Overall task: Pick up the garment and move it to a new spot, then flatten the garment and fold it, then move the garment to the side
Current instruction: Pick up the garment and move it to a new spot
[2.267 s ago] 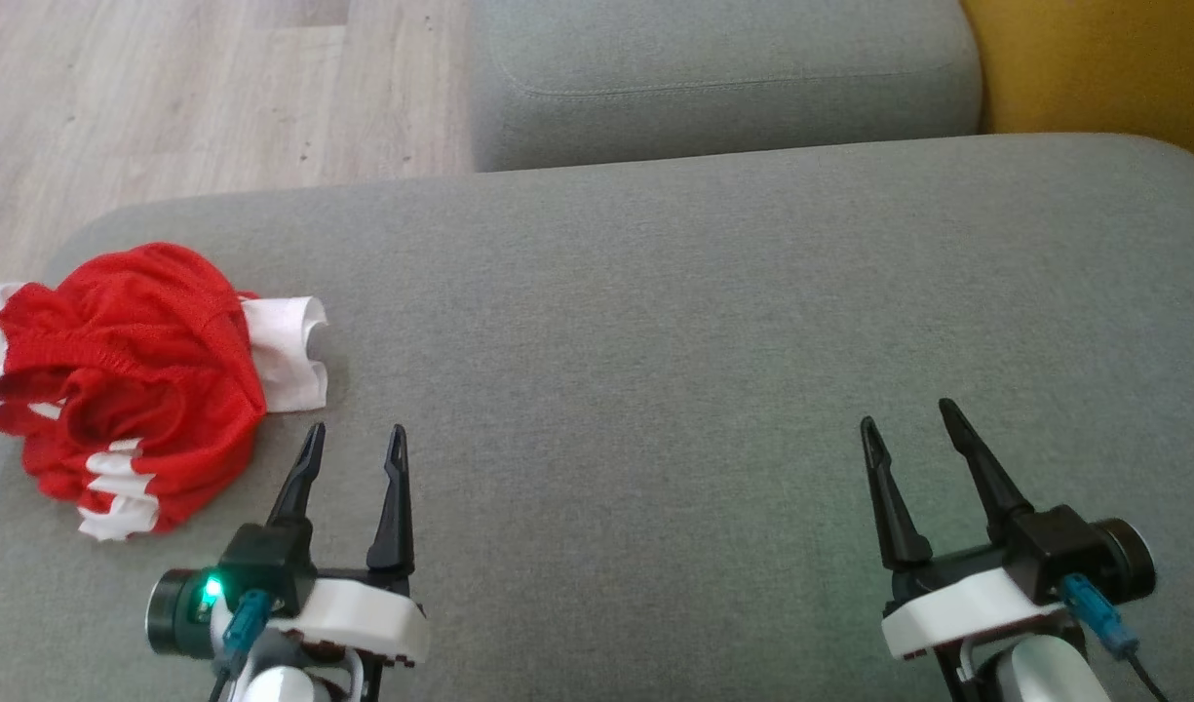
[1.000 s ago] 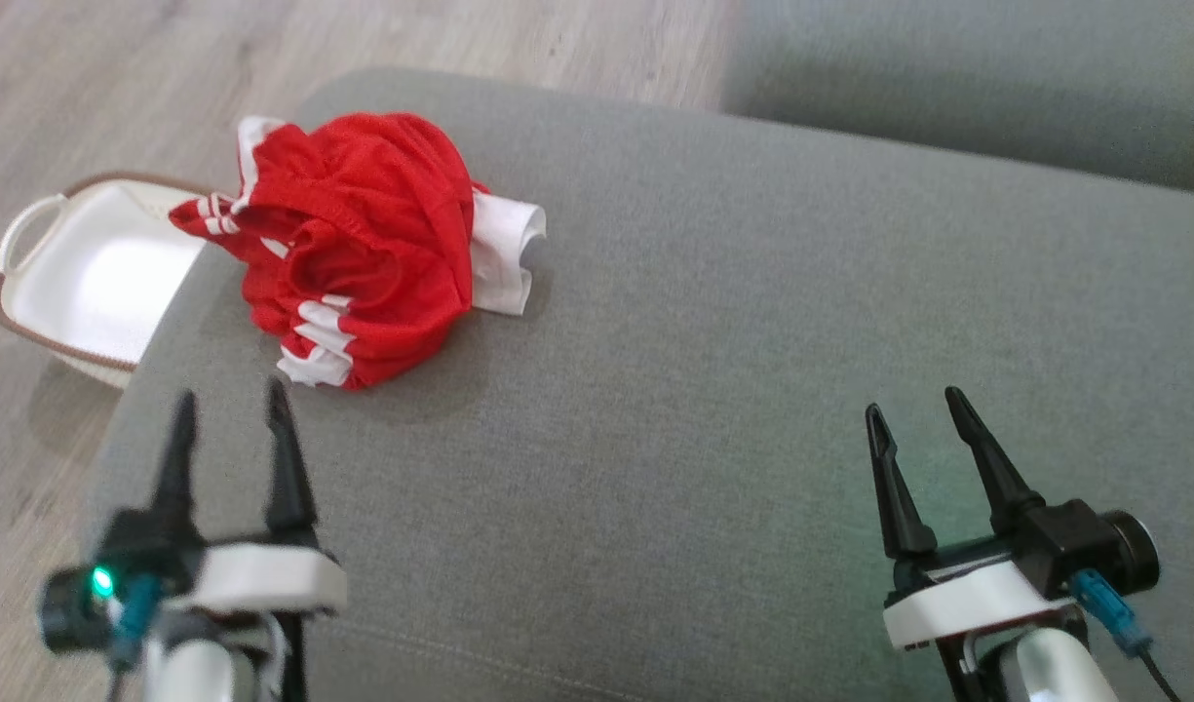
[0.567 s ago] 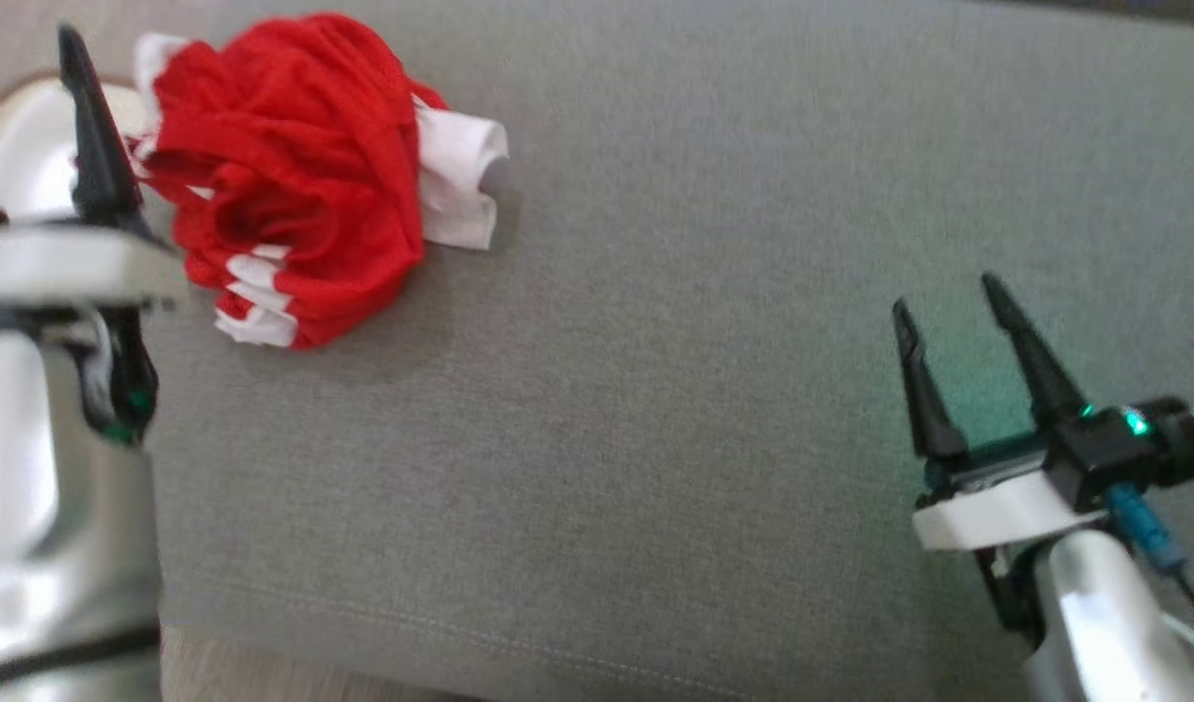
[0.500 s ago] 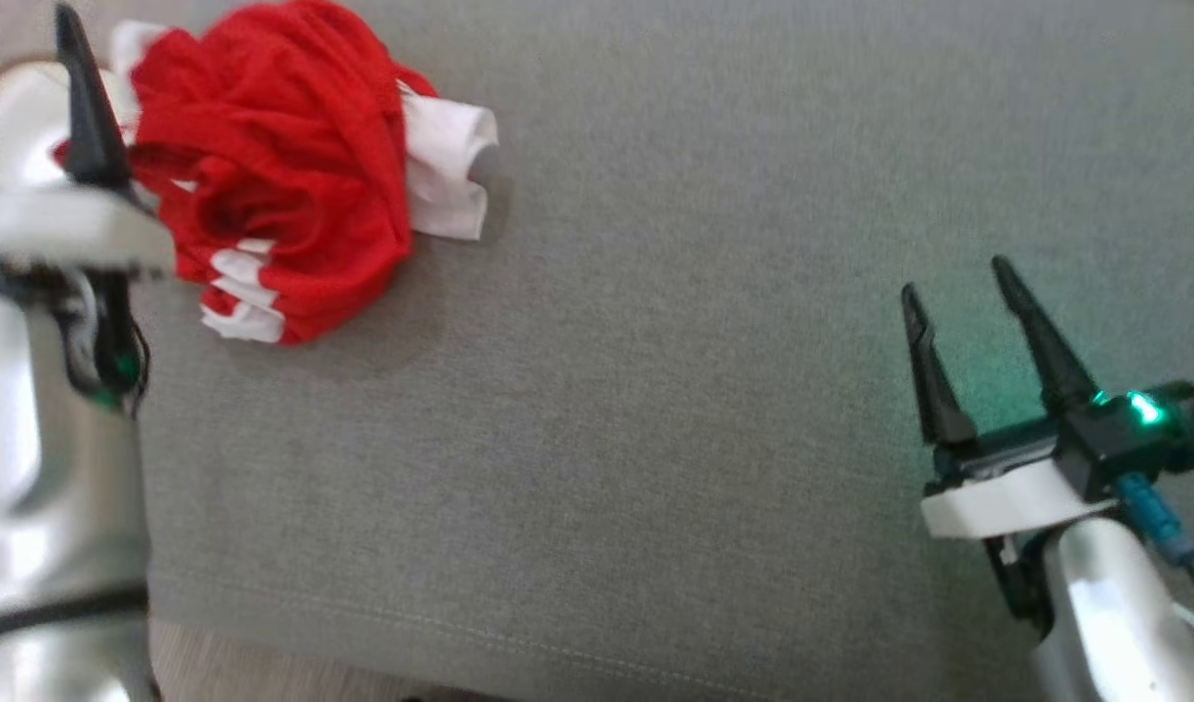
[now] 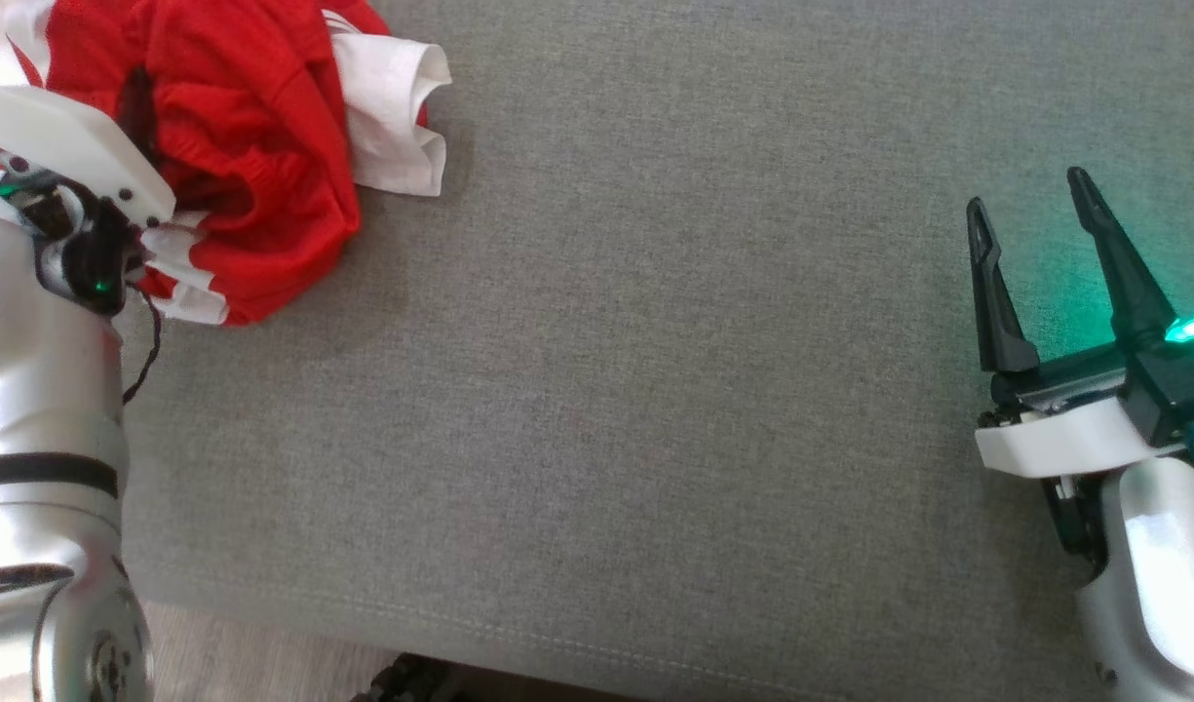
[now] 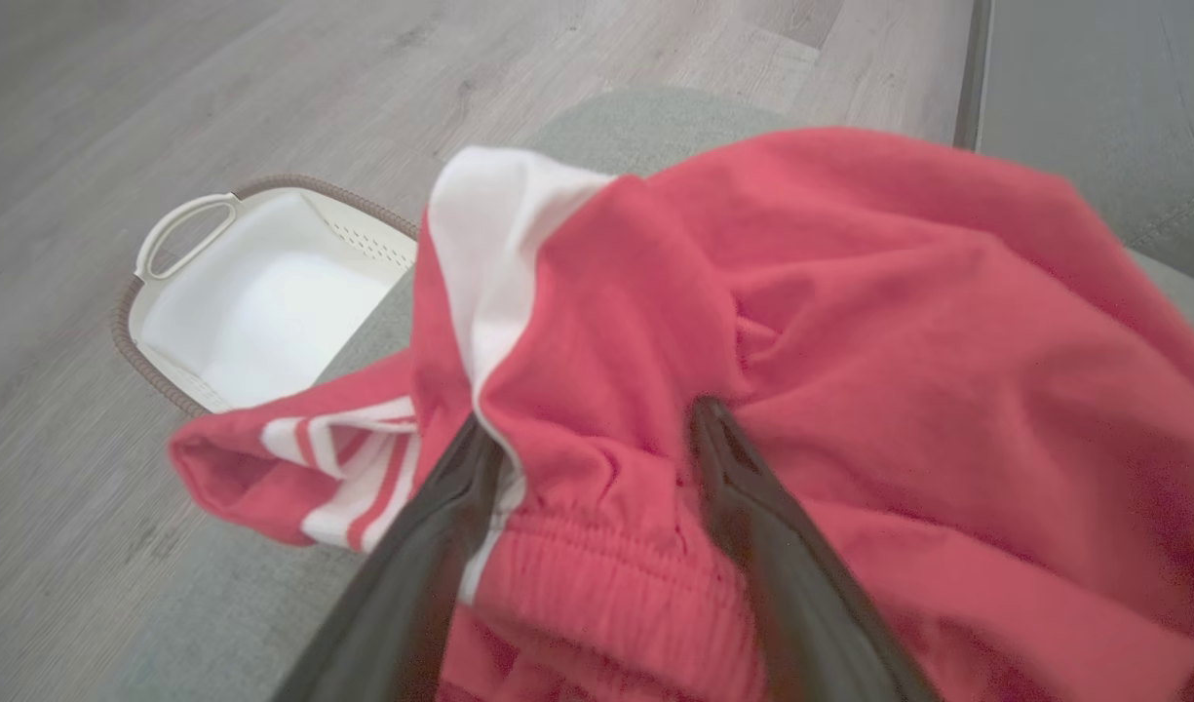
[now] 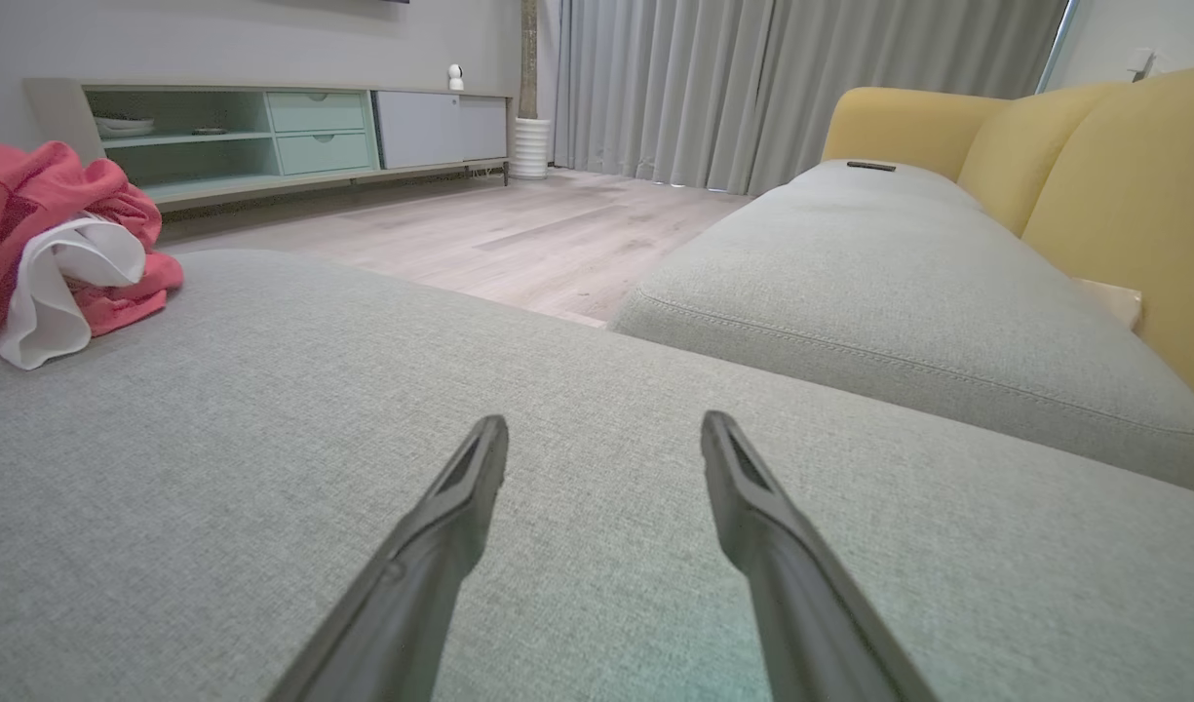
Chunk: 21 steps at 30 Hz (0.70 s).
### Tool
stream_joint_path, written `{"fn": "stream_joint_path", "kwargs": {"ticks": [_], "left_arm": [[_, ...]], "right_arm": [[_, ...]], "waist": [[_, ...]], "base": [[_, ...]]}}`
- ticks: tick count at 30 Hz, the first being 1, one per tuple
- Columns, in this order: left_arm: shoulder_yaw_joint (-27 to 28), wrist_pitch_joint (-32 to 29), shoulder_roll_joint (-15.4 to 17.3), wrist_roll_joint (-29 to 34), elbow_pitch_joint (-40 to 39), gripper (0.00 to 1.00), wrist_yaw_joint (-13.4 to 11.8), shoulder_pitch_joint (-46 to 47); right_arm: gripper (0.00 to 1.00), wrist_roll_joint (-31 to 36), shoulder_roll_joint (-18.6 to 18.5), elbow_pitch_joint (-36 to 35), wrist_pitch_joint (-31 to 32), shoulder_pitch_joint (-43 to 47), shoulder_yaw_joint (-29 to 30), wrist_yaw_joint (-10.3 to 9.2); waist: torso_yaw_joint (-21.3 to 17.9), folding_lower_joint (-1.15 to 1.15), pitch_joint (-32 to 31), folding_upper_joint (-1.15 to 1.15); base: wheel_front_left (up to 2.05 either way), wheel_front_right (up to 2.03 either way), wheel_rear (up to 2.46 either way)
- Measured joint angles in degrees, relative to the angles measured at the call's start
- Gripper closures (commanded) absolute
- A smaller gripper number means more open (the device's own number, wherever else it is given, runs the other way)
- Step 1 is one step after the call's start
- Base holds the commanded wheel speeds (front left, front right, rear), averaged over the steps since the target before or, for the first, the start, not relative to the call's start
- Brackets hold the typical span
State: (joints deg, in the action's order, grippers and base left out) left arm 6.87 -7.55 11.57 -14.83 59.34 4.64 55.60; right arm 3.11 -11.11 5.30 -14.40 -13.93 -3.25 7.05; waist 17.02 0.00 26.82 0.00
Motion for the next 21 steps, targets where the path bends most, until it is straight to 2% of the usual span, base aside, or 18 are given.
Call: {"fn": "stream_joint_path", "kwargs": {"ticks": [4, 5, 6, 10, 13, 21], "left_arm": [[-0.3, 1.2, 0.0, -0.1, 4.1, 0.00, 0.5, 1.1], [-0.5, 1.6, -0.1, -0.1, 4.9, 0.57, 0.9, 1.4], [-0.6, 2.8, -0.2, -0.3, 5.3, 1.00, 1.2, 1.5], [-2.3, 12.2, 0.0, 0.4, 4.7, 1.00, 2.0, 1.8], [-3.4, 16.4, 0.5, 0.8, 4.3, 1.00, 2.3, 2.7], [-9.1, 18.8, 0.9, 2.4, 0.0, 1.00, 2.5, 5.2]], "right_arm": [[0.00, 0.0, -0.1, -0.2, 0.0, -0.7, 0.1, 0.00], [0.00, -0.1, -0.1, -0.2, 0.0, -0.8, 0.1, 0.00], [0.00, -0.1, -0.1, -0.2, 0.0, -0.8, 0.1, 0.00], [0.00, -0.2, 0.0, 0.2, 0.0, -0.7, 0.3, 0.00], [0.00, -1.1, 0.9, 0.7, -0.1, -0.6, 1.0, 0.00], [0.00, -2.4, 4.0, 1.6, -0.1, 1.9, 1.8, 0.00]], "waist": [[-0.4, 0.00, 0.5, 0.00], [-0.4, 0.00, 0.5, 0.00], [-0.3, 0.00, 0.5, 0.00], [-0.5, 0.00, -0.6, 0.00], [-0.8, 0.00, -2.1, 0.00], [-1.5, 0.00, -7.7, 0.00]], "base": [[0.00, 0.00, 0.00], [0.00, 0.00, 0.00], [0.00, 0.00, 0.00], [0.00, 0.00, 0.00], [0.00, 0.00, 0.00], [0.00, 0.00, 0.00]]}}
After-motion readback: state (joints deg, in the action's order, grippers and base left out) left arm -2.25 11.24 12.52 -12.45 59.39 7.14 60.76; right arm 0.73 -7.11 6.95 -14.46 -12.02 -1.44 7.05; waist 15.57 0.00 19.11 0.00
